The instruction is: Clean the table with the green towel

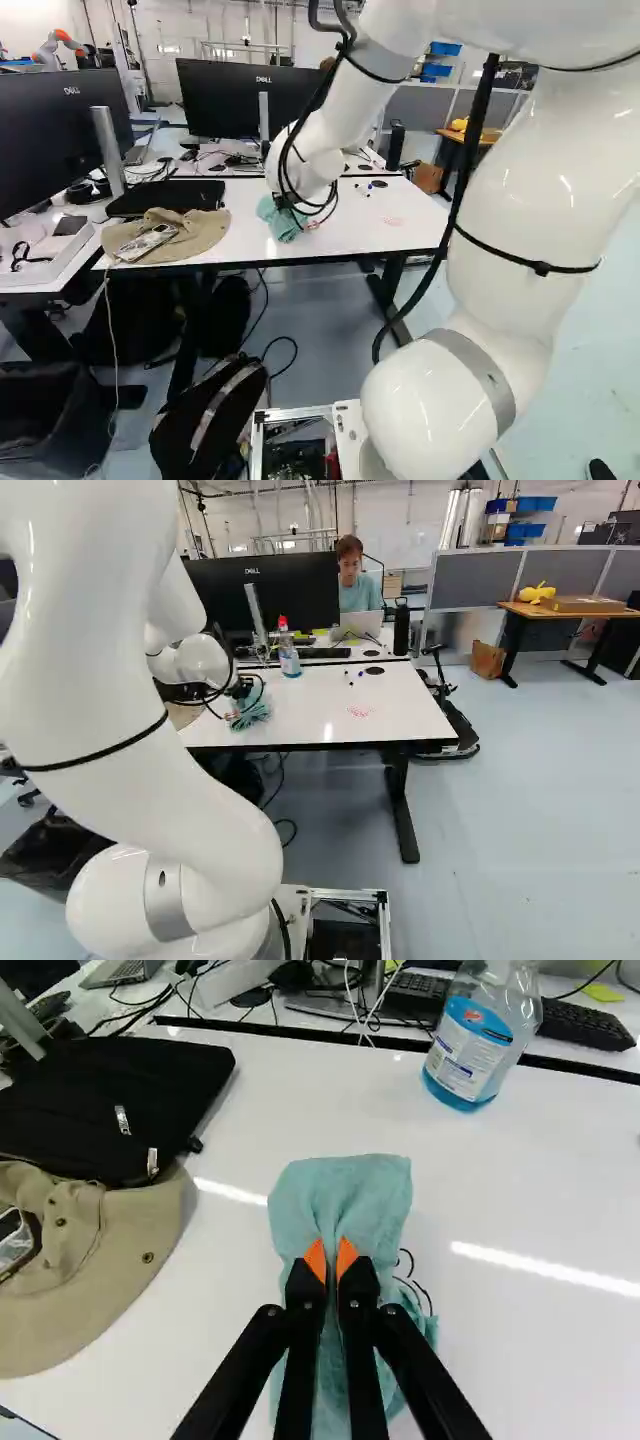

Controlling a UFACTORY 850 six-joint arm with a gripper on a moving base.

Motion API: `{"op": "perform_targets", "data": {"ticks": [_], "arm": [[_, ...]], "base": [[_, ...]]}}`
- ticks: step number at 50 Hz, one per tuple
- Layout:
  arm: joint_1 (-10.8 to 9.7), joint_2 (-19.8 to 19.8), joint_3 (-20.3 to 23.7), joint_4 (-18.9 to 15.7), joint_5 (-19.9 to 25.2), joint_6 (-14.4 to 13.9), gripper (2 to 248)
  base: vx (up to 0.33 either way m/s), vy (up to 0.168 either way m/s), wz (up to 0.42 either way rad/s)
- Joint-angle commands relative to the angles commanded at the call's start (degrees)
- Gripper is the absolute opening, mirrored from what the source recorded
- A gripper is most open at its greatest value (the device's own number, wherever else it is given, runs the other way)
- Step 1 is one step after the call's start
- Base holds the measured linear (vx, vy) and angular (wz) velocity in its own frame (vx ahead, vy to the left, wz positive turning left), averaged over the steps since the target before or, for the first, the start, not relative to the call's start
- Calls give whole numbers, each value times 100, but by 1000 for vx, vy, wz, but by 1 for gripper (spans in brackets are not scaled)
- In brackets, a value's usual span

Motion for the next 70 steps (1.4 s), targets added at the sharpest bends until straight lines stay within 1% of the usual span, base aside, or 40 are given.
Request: {"op": "perform_targets", "data": {"ticks": [14, 41, 57, 70], "arm": [[0, 0, 0, 0, -124, 0, 32], [0, 0, 0, 0, -858, 0, 32], [-12, 22, 25, 0, -869, 0, 32], [-140, 306, 333, 0, -869, 0, 32]], "base": [[0, 0, 0], [0, 0, 0], [0, 0, 0], [0, 0, 0]]}}
